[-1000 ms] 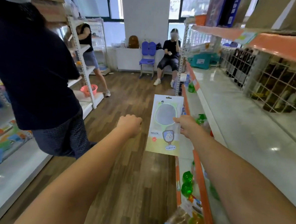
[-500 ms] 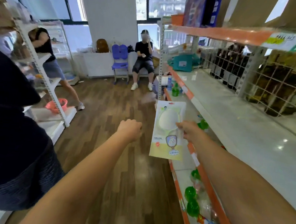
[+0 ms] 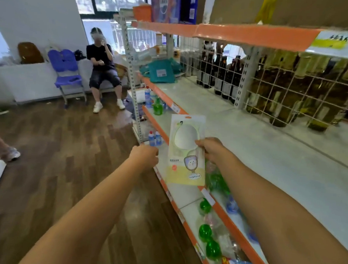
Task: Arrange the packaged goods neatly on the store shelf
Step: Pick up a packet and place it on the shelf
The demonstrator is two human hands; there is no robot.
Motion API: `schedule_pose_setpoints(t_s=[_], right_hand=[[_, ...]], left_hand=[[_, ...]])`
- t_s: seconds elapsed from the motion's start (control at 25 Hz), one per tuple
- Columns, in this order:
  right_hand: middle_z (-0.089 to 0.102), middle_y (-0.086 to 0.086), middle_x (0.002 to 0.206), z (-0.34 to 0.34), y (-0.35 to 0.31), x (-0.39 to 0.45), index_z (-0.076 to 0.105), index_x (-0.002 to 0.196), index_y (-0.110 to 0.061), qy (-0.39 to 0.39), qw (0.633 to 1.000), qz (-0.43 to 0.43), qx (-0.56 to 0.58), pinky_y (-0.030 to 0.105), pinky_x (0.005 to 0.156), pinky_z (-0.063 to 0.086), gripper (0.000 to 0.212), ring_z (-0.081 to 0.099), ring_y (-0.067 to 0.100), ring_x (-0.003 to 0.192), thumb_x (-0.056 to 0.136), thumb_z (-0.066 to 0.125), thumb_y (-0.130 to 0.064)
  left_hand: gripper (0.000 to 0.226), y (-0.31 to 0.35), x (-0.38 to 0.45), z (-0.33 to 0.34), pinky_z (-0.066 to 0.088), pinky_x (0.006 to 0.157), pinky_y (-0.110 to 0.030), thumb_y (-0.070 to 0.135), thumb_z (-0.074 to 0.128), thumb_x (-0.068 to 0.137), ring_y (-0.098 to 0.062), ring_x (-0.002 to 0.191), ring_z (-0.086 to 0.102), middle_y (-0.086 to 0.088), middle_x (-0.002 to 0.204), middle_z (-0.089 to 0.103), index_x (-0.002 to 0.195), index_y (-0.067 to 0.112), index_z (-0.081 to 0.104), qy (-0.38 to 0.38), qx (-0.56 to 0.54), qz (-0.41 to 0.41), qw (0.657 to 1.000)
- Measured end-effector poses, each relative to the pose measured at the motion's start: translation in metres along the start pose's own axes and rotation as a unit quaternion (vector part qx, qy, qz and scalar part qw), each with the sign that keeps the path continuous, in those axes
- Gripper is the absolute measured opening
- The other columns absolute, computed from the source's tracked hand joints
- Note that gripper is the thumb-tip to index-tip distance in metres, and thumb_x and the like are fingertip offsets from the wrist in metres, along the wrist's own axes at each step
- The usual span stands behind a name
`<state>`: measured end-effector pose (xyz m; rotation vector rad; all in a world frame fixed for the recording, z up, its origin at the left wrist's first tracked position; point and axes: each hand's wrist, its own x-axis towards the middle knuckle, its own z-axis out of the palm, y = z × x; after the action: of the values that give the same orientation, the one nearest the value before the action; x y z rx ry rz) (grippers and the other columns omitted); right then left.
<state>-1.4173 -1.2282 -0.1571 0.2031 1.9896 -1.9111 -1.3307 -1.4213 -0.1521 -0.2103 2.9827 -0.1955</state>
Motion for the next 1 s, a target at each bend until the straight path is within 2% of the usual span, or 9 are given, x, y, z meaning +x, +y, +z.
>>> schedule_pose_setpoints(t_s=[0.04, 0.12, 0.24, 0.44, 0.56, 0.72, 0.84, 1.0], right_hand=[[0.061, 0.012, 0.087, -0.003, -0.007, 0.011, 0.053, 0.120, 0.009, 0.006, 1.000, -0.005, 0.007, 0.040, 0.088, 0.050, 0.034, 0.060, 0.025, 0.080, 0.088, 0.060, -0.001], [0.060, 0.013, 0.088, -0.012, -0.022, 0.032, 0.053, 0.120, 0.009, 0.022, 1.000, -0.004, 0.021, 0.038, 0.080, 0.051, 0.035, 0.059, 0.025, 0.078, 0.088, 0.061, -0.001], [0.062, 0.016, 0.098, -0.033, -0.043, 0.061, 0.055, 0.120, 0.007, 0.063, 0.998, 0.003, 0.026, 0.040, 0.082, 0.052, 0.037, 0.060, 0.029, 0.091, 0.087, 0.063, -0.006], [0.063, 0.020, 0.112, -0.069, -0.055, 0.102, 0.057, 0.118, 0.005, 0.121, 0.991, -0.002, 0.051, 0.040, 0.080, 0.053, 0.032, 0.061, 0.027, 0.086, 0.088, 0.063, -0.005], [0.063, 0.020, 0.116, -0.084, -0.053, 0.118, 0.058, 0.116, 0.004, 0.153, 0.986, 0.007, 0.069, 0.042, 0.086, 0.051, 0.031, 0.060, 0.028, 0.090, 0.087, 0.063, -0.006], [0.062, 0.017, 0.105, -0.096, -0.053, 0.136, 0.059, 0.110, 0.001, 0.197, 0.975, 0.017, 0.097, 0.039, 0.078, 0.051, 0.025, 0.059, 0.029, 0.091, 0.086, 0.065, -0.006], [0.060, 0.018, 0.099, -0.102, -0.056, 0.149, 0.059, 0.101, -0.001, 0.241, 0.965, 0.020, 0.102, 0.039, 0.082, 0.049, 0.021, 0.058, 0.029, 0.088, 0.084, 0.068, -0.008], [0.059, 0.017, 0.091, -0.105, -0.063, 0.171, 0.060, 0.110, 0.001, 0.302, 0.946, 0.028, 0.114, 0.036, 0.073, 0.046, 0.032, 0.057, 0.028, 0.081, 0.083, 0.070, -0.013]], left_hand=[[0.032, 0.003, 0.016, -0.004, 0.042, 0.083, -0.036, 0.030, 0.039, 0.095, -0.028, 0.108, 0.056, -0.008, 0.123, 0.057, 0.120, 0.019, 0.055, -0.001, 0.004, 0.014, 1.000], [0.034, 0.010, 0.047, -0.011, 0.044, 0.086, -0.037, 0.029, 0.040, 0.095, -0.029, 0.112, 0.055, -0.008, 0.128, 0.054, 0.126, 0.019, 0.053, -0.002, 0.005, 0.042, 0.999], [0.035, 0.024, 0.101, -0.030, 0.046, 0.090, -0.037, 0.028, 0.041, 0.095, -0.029, 0.115, 0.054, -0.008, 0.128, 0.055, 0.127, 0.017, 0.053, 0.024, 0.003, 0.084, 0.996], [0.038, 0.053, 0.171, -0.048, 0.042, 0.094, -0.035, 0.032, 0.043, 0.096, -0.030, 0.119, 0.050, -0.011, 0.129, 0.054, 0.129, 0.017, 0.052, 0.070, 0.001, 0.134, 0.989], [0.038, 0.070, 0.203, -0.049, 0.040, 0.098, -0.037, 0.032, 0.040, 0.097, -0.030, 0.122, 0.049, -0.010, 0.131, 0.052, 0.131, 0.017, 0.050, 0.051, 0.016, 0.172, 0.984], [0.034, 0.086, 0.243, -0.052, 0.043, 0.096, -0.040, 0.031, 0.042, 0.095, -0.029, 0.115, 0.053, -0.008, 0.123, 0.056, 0.125, 0.020, 0.054, 0.058, 0.012, 0.216, 0.975], [0.034, 0.097, 0.272, -0.060, 0.040, 0.093, -0.037, 0.029, 0.040, 0.097, -0.028, 0.114, 0.053, -0.009, 0.122, 0.056, 0.126, 0.018, 0.054, 0.074, 0.015, 0.255, 0.964], [0.035, 0.106, 0.316, -0.073, 0.040, 0.093, -0.037, 0.031, 0.035, 0.099, -0.027, 0.112, 0.052, -0.008, 0.121, 0.055, 0.124, 0.018, 0.055, 0.068, 0.032, 0.314, 0.947]])
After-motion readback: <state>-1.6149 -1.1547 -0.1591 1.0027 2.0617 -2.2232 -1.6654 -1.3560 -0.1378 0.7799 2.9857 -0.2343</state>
